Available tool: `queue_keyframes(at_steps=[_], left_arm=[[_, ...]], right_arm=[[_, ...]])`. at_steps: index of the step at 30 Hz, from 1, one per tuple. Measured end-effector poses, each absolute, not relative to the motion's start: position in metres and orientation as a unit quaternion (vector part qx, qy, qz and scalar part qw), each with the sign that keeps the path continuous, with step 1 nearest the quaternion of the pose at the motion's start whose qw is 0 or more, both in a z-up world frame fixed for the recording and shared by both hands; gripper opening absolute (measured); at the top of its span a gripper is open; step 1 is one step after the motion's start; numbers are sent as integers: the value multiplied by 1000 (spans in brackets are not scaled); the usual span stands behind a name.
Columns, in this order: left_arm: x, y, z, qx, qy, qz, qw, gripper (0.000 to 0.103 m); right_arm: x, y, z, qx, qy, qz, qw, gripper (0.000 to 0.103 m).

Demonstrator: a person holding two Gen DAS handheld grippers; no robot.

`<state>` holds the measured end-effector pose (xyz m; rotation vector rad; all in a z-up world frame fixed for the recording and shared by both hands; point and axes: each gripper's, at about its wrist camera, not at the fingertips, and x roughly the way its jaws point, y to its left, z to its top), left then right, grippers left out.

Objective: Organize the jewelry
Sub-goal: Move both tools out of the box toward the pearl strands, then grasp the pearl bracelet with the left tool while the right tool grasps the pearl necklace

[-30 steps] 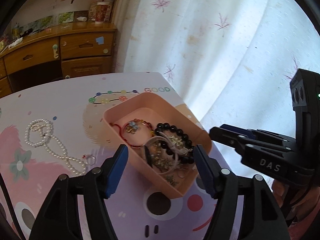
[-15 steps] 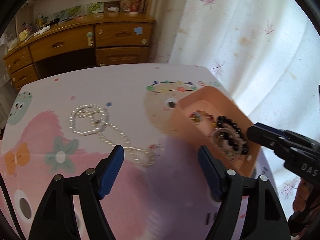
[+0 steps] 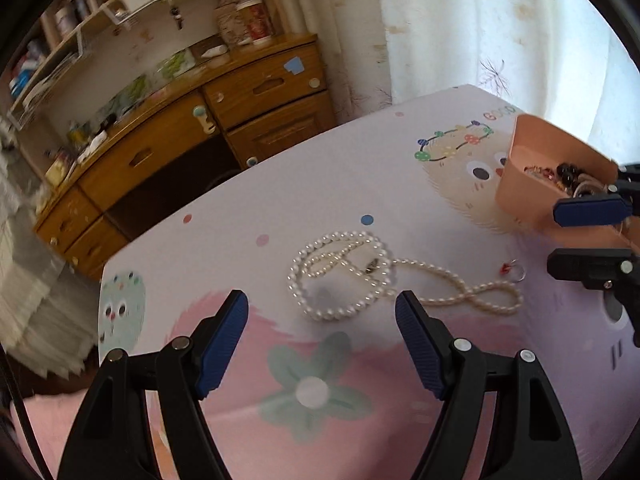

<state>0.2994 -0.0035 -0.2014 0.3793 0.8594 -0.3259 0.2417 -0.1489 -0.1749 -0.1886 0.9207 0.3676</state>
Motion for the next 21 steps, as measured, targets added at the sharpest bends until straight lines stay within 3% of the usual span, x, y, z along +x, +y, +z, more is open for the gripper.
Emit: queue_keyframes(at_steps=[6, 11, 15, 21], left_arm=[[306, -3, -215, 229, 393, -227, 861, 74], [310, -7, -225, 236, 395, -253, 851, 52], [315, -6, -228, 210, 395, -280, 849, 46], [322, -8, -230, 184, 402, -306, 843, 25]], right_arm=[[257, -126, -200, -116, 465, 192, 856, 36], [262, -114, -212, -117, 471, 190, 854, 36], [264, -109, -218, -119, 474, 190, 852, 36], [272, -108, -220, -122, 470, 192, 853, 36]])
